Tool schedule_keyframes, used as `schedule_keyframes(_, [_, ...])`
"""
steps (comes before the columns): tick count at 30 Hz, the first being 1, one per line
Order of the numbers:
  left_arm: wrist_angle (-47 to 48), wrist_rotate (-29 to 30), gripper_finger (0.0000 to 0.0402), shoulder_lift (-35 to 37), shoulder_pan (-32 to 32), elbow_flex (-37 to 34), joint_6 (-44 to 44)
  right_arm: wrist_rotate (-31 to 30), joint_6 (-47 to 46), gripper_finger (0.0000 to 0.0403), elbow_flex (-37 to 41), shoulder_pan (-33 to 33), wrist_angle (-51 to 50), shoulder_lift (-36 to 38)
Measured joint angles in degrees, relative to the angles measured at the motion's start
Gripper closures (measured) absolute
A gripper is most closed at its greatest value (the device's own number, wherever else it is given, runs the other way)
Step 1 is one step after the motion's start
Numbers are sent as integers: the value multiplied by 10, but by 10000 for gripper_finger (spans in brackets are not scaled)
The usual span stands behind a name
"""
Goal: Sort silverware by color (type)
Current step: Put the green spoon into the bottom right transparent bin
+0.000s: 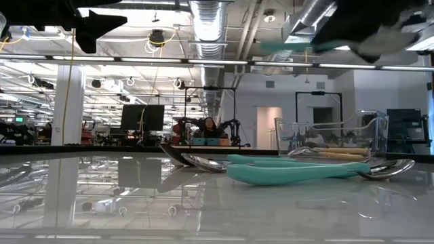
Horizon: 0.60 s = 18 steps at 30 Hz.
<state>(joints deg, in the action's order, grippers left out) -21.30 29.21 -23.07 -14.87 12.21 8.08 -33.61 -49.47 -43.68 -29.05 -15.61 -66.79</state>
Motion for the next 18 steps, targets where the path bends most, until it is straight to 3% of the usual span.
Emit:
schedule_keyframes(4, [2,0,176,0,0,0,0,-15,-3,331,-1,-50,17,38])
schedule_keyframes(11, [15,0,176,0,0,0,6,-23,-92,331,-1,-159,15,78])
schedule_keyframes(18, [14,11,176,0,0,0,6,-57,-88,331,-1,-277,35,97])
